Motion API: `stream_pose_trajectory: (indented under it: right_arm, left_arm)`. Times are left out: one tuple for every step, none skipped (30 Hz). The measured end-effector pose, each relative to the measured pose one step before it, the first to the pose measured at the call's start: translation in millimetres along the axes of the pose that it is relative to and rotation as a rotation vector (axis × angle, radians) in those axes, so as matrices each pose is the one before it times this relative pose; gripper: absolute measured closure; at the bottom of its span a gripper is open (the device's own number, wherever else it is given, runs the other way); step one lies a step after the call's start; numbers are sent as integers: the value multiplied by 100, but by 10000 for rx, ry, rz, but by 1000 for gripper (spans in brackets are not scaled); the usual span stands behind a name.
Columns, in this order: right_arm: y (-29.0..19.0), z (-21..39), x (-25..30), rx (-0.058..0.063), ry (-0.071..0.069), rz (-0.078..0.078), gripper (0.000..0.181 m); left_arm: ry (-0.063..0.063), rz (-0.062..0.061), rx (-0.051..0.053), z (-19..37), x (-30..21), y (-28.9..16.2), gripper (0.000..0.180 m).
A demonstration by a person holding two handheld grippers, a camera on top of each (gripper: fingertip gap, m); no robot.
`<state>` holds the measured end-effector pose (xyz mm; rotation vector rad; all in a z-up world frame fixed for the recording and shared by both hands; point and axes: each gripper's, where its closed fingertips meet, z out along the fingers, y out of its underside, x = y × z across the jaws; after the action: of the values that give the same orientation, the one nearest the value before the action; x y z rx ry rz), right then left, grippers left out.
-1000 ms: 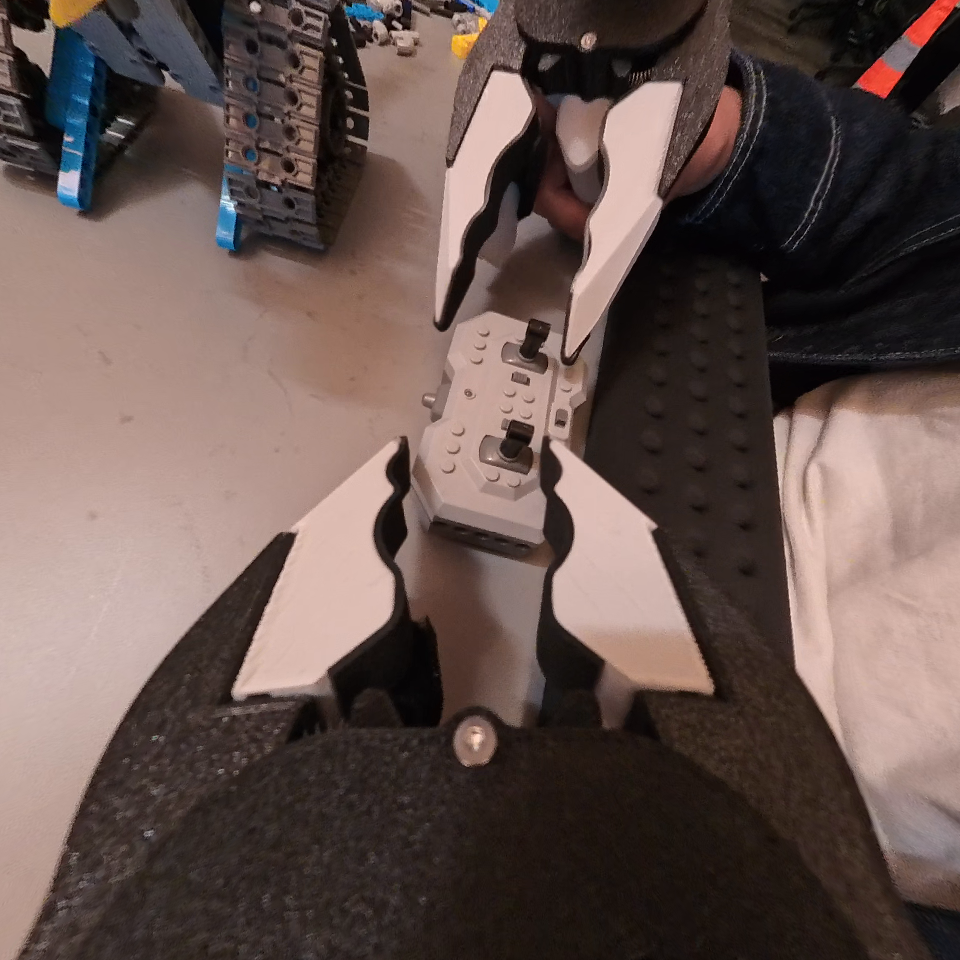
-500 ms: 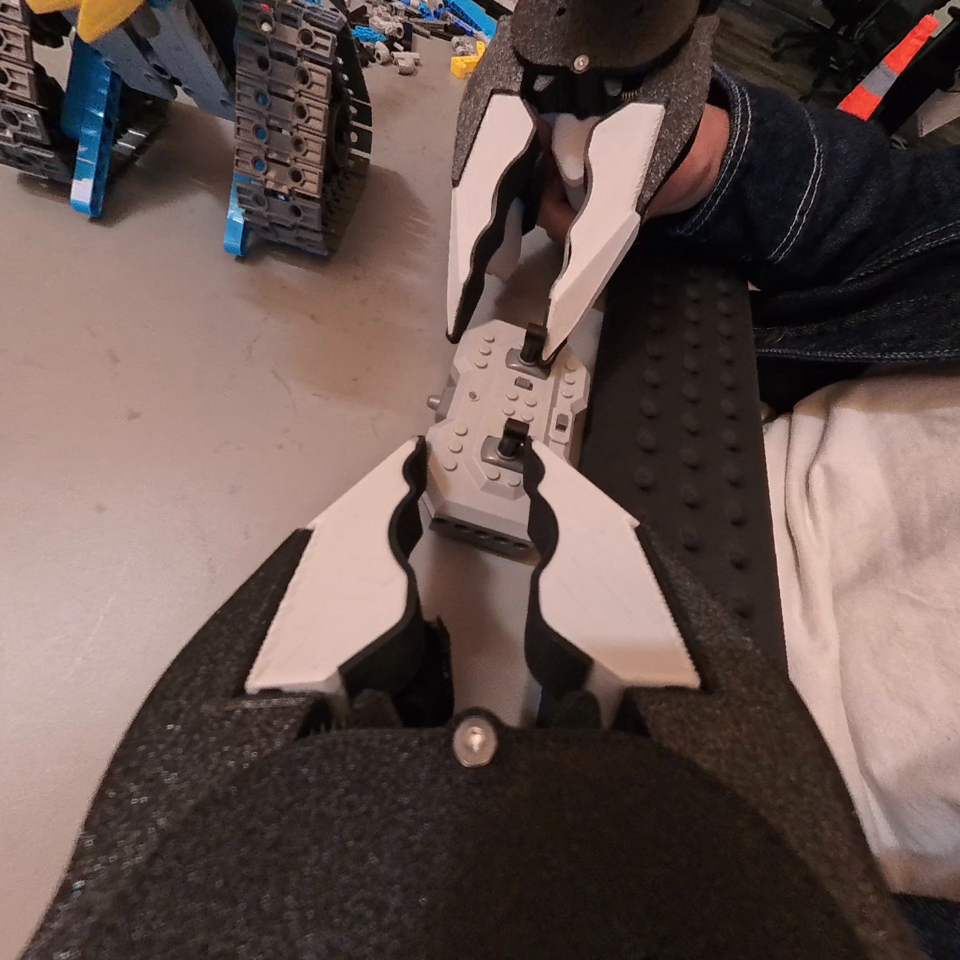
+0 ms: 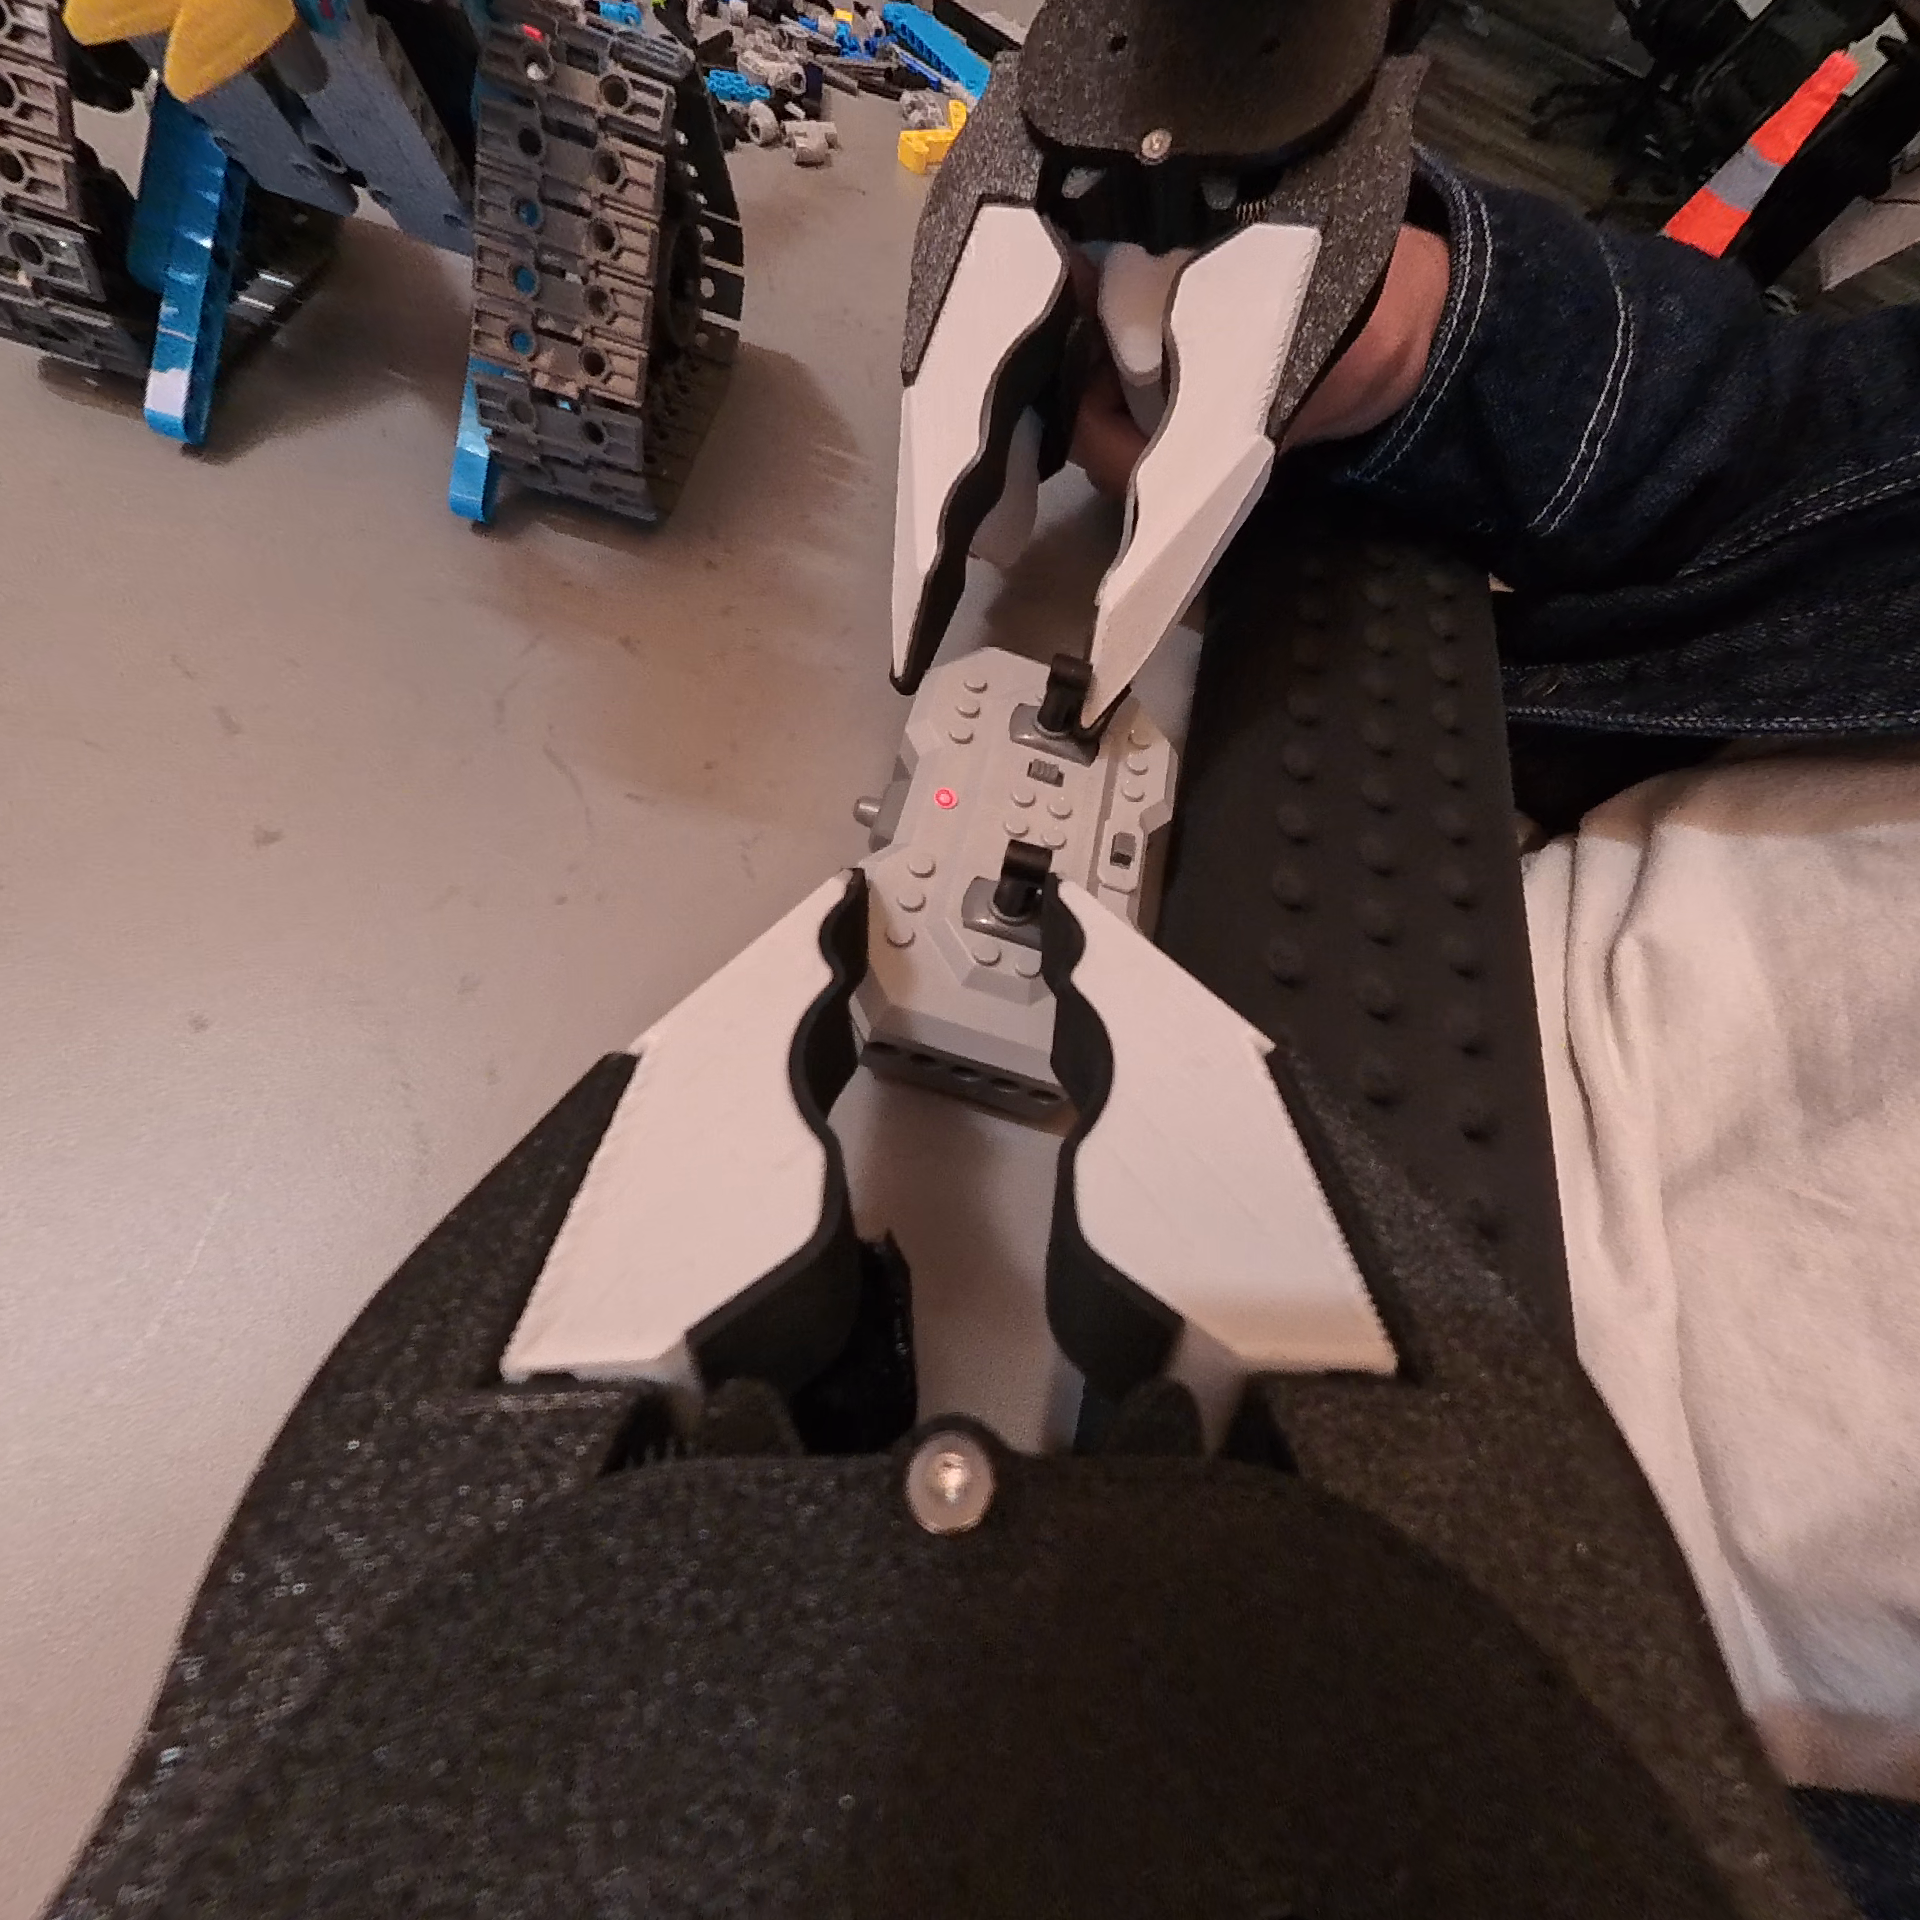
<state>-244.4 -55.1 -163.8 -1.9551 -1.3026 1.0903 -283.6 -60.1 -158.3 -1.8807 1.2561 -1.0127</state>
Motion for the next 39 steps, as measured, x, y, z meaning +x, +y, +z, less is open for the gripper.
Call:
stream_pose_trajectory:
  right_arm:
    - [-5, 8, 5, 11, 12, -21, 143]
    - [2, -9, -4, 8, 11, -27, 142]
    - [-3, 0, -40, 11, 13, -80, 142]
    - [4, -5, -14, 13, 44, -125, 141]
    - [20, -39, 64, -6, 114, -116, 138]
    - [15, -144, 105, 5, 170, -127, 133]
    - [-193, -272, -151, 127, 61, -196, 130]
    - [-372, -381, -261, 216, 76, -302, 129]
    - [-347, -396, -336, 173, 152, -426, 129]
    - [-232, -315, -446, 105, 170, -514, 130]
    - [-190, -181, -495, 88, 142, -515, 132]
    - [-176, -32, -407, 71, 149, -430, 134]
    - [-152, 69, -433, 5, 70, -360, 134]
    - [-179, 145, -476, 11, -28, -357, 135]
    - [-29, 193, -272, -36, 31, -344, 137]
    - [330, 215, 80, -191, 148, -233, 138]
    - [512, 256, 81, -249, 33, -64, 139]
    - [391, 209, -109, -169, -134, 79, 138]
    - [115, 110, -44, -55, -92, 64, 137]
    - [-67, 26, -47, 24, -24, -40, 138]
    - [-84, 19, -117, 35, -26, -101, 140]
    - [-5, 35, 30, -10, 73, -107, 144]
    - [117, 93, 100, -82, 126, -109, 147]
    - [180, 118, 96, -116, 113, -100, 149]
    - [125, 105, -8, -83, 32, -65, 151]
    - [-39, -10, 67, 14, 61, -41, 155]
    - [-18, -68, 204, 19, 162, -109, 164]
    - [-100, -50, -118, 62, -53, -42, 166]
    - [-140, -63, -60, 73, -34, -6, 173]
    - [-158, -23, -205, 82, -106, -83, 174]
    - [67, 32, 98, -63, 82, -36, 174]
    - [14, 2, 26, -8, -3, 13, 174]
    - [49, 41, 81, -7, -5, 104, 174]
    - [25, 24, 46, 13, -78, 176, 174]
    - [31, 12, 75, 28, -82, 189, 173]
    - [76, 3, 131, 0, -37, 153, 172]
    - [17, -46, 26, 15, -69, 111, 170]
    - [4, -127, -46, 17, -84, 29, 157]
    - [-80, -196, -19, 80, -41, -18, 147]
  left_arm:
    - [-9, 46, -10, 2, 43, 10, 148]
    - [6, 65, -9, 8, 71, 11, 148]
    - [1, 75, -12, 5, 76, 20, 147]
    - [-19, 71, -15, 6, 55, 11, 146]
    - [-71, 78, -19, -18, -2, 9, 144]
    - [-151, 109, -10, -90, -73, -28, 131]
    - [-182, 174, 58, -215, -19, -150, 119]
    - [-123, 282, 152, -337, 169, -266, 115]
    - [-41, 416, 166, -393, 427, -270, 117]
    - [23, 525, 71, -329, 605, -149, 125]
    - [-14, 530, -24, -184, 541, -23, 133]
    - [-116, 424, -48, -12, 294, -28, 136]
    - [-25, 316, -32, 136, 303, -32, 136]
    - [110, 226, -35, 237, 386, 27, 136]
    - [44, 132, -79, 307, 200, 142, 136]
    - [-49, 62, -146, 320, -33, 314, 136]
    - [-62, 36, -196, 277, -82, 410, 135]
    - [-68, 32, -166, 172, -107, 335, 133]
    - [-47, 2, -78, 76, -83, 159, 132]
    - [15, -8, -18, 41, -5, 43, 133]
    - [10, 7, 2, 32, -6, 4, 134]
    - [-13, 48, 20, 34, 2, 0, 137]
    - [18, 91, 52, 24, 92, -59, 138]
    - [16, 94, 58, 21, 95, -77, 141]
    - [-20, 63, 54, 0, 32, -92, 144]
    - [4, 21, 51, 2, 24, -80, 146]
    - [-12, -28, 72, -43, -45, -107, 147]
    - [-46, -53, 107, -84, -119, -158, 155]
    - [53, -34, 158, -117, 16, -205, 168]
    - [68, -34, 104, -49, 38, -112, 175]
    - [6, -65, -28, 24, -60, 65, 174]
    - [32, -70, -15, 25, -12, 14, 175]
    - [8, -60, -34, 39, -27, 34, 174]
    - [-21, -25, -15, 11, -58, 25, 174]
    - [-53, -20, -18, 12, -96, 38, 174]
    - [-55, -32, -17, 10, -101, 28, 173]
    - [3, -18, 2, -44, -12, -9, 173]
    - [31, -15, 13, -91, 25, -39, 169]
    - [60, -61, 26, -142, 48, -53, 156]
